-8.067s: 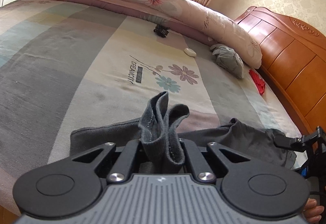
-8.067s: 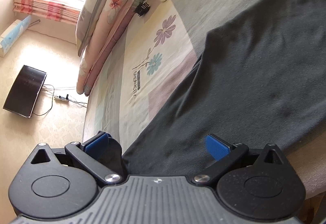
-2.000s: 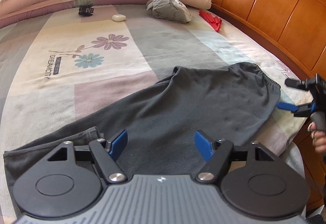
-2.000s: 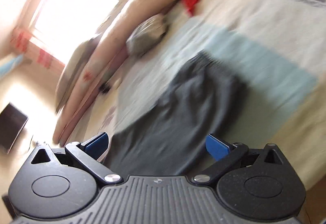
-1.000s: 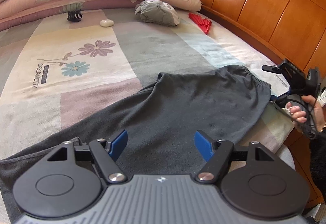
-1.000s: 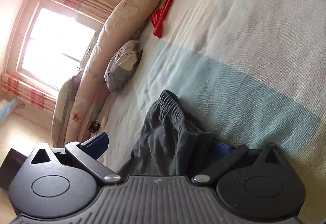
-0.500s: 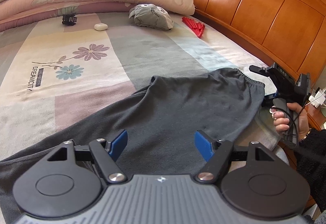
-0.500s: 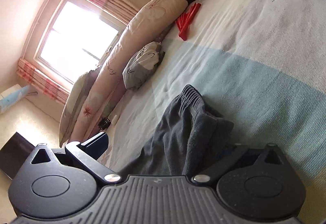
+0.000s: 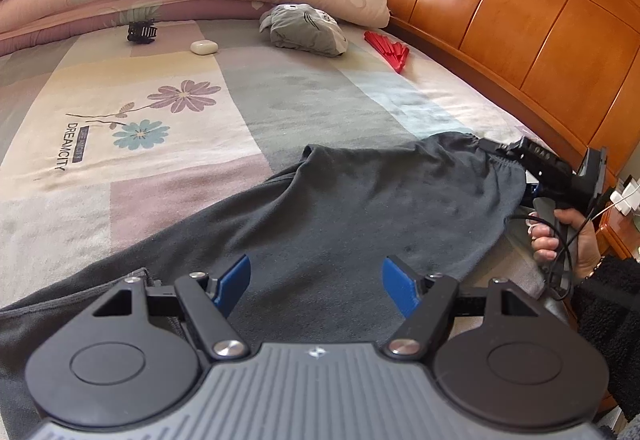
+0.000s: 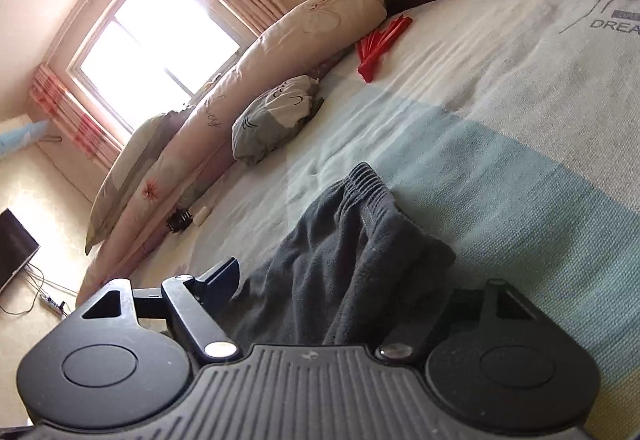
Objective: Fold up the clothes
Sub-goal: 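Pinch the waistband with the right gripper and lift it over the pants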
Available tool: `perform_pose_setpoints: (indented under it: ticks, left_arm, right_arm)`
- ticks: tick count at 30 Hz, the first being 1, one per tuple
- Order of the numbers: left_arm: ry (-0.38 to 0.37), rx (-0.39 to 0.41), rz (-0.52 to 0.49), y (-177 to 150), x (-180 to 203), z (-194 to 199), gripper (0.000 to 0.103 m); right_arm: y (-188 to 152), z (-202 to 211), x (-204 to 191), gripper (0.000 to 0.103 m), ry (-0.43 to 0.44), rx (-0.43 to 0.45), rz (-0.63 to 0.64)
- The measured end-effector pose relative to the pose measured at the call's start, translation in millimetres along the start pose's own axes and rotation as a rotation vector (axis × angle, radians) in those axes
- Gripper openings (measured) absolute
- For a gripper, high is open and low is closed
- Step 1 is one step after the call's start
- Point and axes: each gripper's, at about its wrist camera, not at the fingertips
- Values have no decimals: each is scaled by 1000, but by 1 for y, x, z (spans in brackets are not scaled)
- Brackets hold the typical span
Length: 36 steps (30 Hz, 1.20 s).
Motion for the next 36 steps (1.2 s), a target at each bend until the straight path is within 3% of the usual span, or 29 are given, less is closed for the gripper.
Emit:
perform_pose_setpoints:
  ticks: [1,3,6,20,26,32,36]
  left_arm:
    - [-1,1,0,0,0,1,73]
    - [-2,4,-2,-1,0,2,73]
    - [0,10,-11,-2,1,7,73]
    - [96,-5,-65,-18,-24,36,73]
    - [114,-7,-76,-30,-37,46,73]
    - [110,11,-80,-39,-45,57,73]
    - [125,19,-93,-46,-54,69,73]
  right_arm:
    - [1,0,3,74,-7,6,-22]
    - [3,1,11,47,-29,19,-78]
    - [4,1,27,18,-75,26,-176]
    - [5,12,-19,16,-156,5,-38]
    - [0,15,-85,16,-176,-35,211]
    - [-29,6,-160,16,-173,-100,499]
    - [-50,0,-196,16,-160,-140,613]
Point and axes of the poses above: each gripper's, at about its wrist camera, not at the fingertips, and z roughly against the way its jaws point, x to its right, y to its top, and after that the axes turned 2 degrees about -y, right-handed
